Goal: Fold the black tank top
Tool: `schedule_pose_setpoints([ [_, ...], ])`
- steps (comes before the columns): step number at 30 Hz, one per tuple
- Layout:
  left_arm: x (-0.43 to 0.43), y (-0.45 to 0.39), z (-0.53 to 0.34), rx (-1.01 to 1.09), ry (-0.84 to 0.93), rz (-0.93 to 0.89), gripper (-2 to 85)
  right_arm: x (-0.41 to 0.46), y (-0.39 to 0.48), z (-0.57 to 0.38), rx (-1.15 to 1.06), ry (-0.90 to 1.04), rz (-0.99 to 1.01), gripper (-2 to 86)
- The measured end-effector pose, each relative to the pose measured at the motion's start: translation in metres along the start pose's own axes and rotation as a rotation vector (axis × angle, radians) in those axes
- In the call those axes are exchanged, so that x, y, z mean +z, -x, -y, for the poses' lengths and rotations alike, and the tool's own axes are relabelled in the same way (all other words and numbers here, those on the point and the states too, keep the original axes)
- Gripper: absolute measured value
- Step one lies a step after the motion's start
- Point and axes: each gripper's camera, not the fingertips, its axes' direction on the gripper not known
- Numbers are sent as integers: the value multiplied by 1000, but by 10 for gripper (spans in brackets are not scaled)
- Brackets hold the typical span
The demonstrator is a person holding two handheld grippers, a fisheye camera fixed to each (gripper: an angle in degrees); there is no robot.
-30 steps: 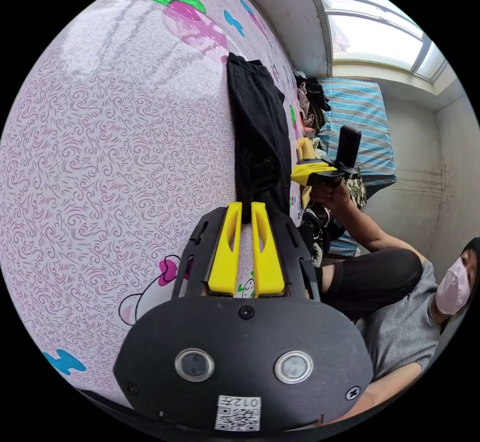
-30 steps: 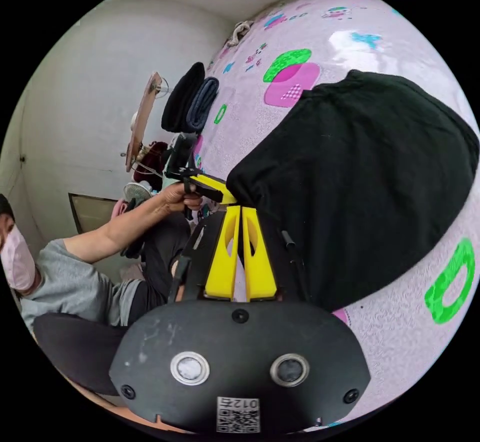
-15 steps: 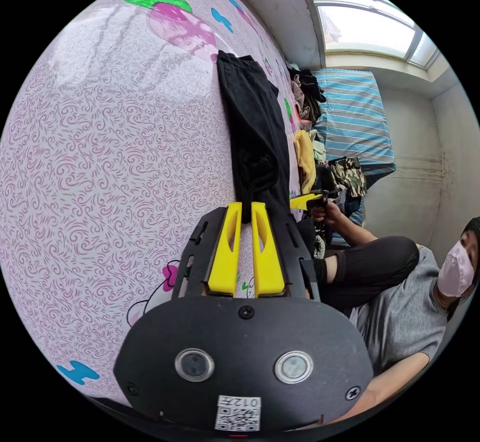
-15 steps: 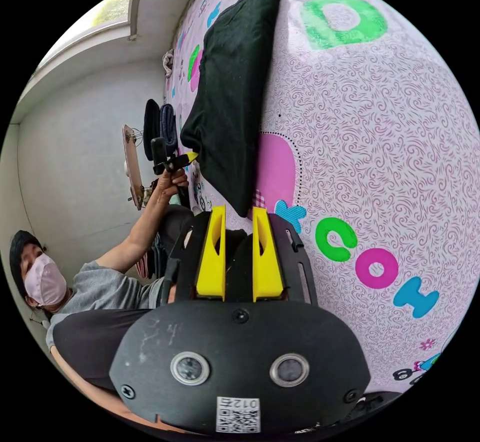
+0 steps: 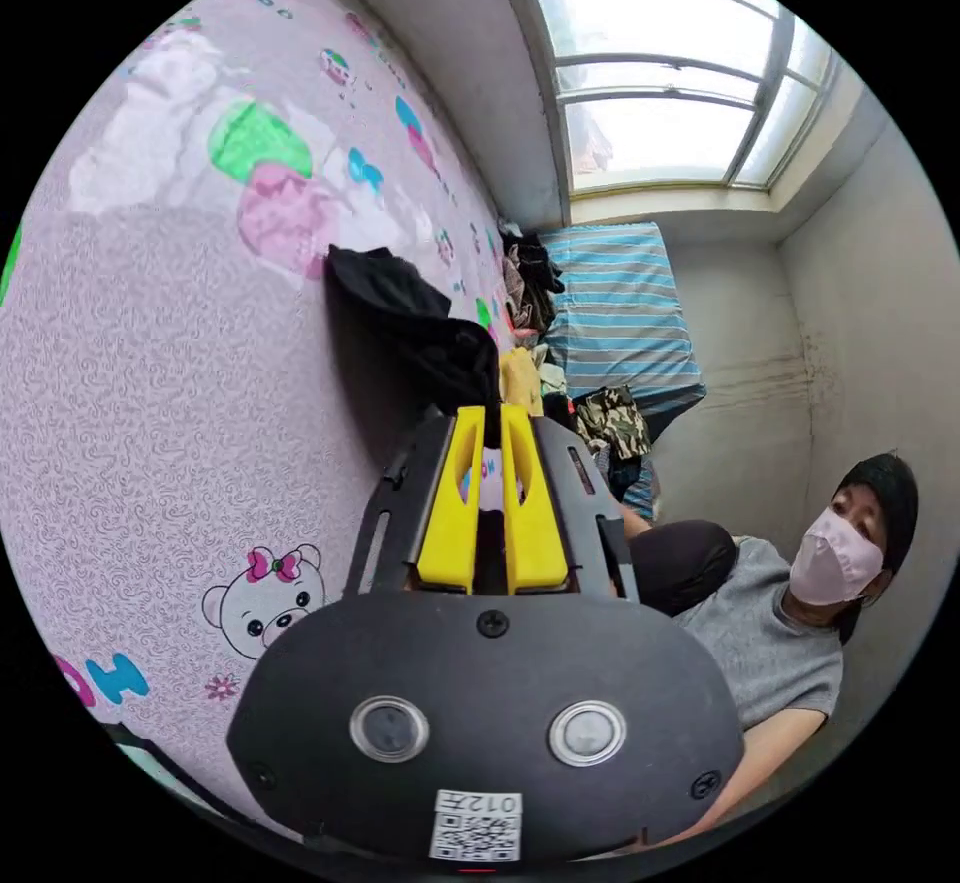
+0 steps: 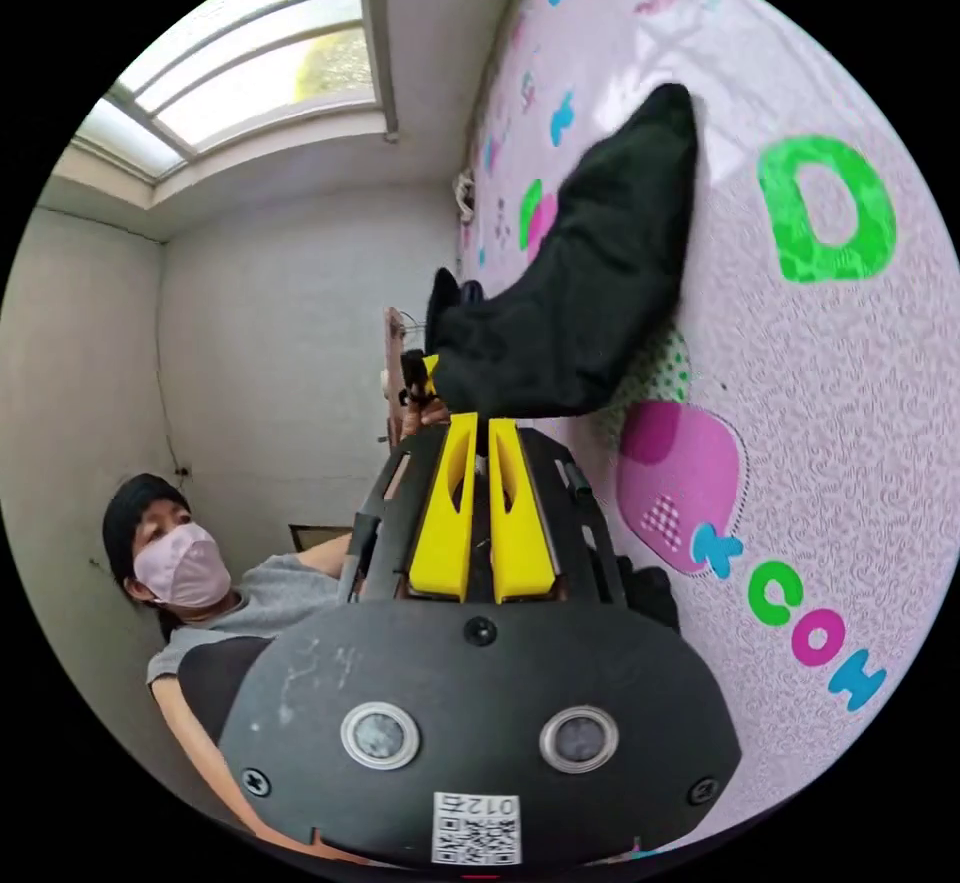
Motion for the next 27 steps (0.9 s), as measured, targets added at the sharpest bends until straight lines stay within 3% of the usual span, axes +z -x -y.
schedule_pose_setpoints([
  [2, -22, -48, 12, 96, -72, -24, 21, -16, 115, 11, -205, -130, 148, 0],
  [5, -47, -139, 18, 271, -116, 118, 21, 21, 222, 9, -262, -67, 76, -1],
  [8, -36, -152, 15, 125, 150, 274, 21, 70, 266, -12, -151, 40, 40, -2],
  [13, -84, -226, -4, 294, -31, 317, 20, 108, 397, -58, -383, -28, 136, -2],
  [15, -76, -227, -7, 213, 89, 386, 20, 141, 399, -68, -294, 31, 154, -2],
  [18, -92, -249, -18, 303, 12, 384, 20, 168, 442, -100, -391, 38, 128, -2],
  [21, -87, -228, -17, 221, 53, 334, 20, 197, 437, -105, -334, 53, 109, -2],
  [27, -78, -182, 37, 98, 42, 334, 17, 237, 422, -14, -213, -18, 19, -2],
])
